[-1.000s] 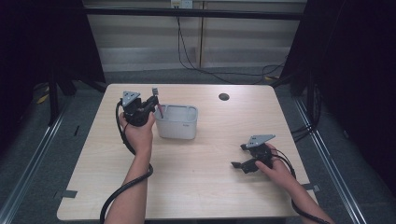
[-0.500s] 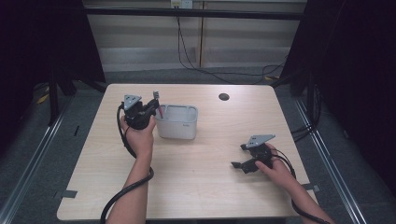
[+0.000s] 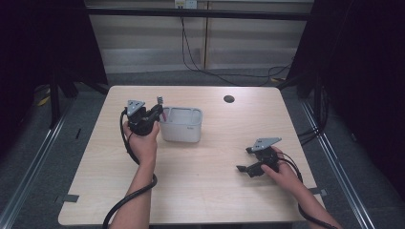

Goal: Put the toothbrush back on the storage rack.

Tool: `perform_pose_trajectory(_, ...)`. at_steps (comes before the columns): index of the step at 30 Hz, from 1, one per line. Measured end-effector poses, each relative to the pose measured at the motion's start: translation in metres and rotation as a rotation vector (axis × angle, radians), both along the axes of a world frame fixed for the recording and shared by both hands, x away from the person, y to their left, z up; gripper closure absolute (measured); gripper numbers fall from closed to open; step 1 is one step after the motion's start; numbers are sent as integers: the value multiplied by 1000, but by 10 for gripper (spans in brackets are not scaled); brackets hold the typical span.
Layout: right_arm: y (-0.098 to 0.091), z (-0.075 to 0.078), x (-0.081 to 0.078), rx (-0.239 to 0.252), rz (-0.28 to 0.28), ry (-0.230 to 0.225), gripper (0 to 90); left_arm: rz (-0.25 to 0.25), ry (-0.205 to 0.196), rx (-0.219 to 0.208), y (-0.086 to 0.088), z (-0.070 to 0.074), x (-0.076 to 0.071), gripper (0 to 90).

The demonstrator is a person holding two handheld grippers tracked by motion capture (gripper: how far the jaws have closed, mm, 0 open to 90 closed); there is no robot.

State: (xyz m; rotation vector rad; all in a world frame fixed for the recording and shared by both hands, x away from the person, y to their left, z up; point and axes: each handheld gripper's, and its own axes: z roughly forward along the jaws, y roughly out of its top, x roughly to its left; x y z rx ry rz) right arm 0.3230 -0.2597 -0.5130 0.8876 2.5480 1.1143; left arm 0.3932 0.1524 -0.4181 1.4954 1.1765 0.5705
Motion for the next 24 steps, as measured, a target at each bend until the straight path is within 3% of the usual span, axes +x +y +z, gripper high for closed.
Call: perform_pose_trajectory(24,0,0,0,0,0,1,125,2,-7,12,3,-4,-13,829)
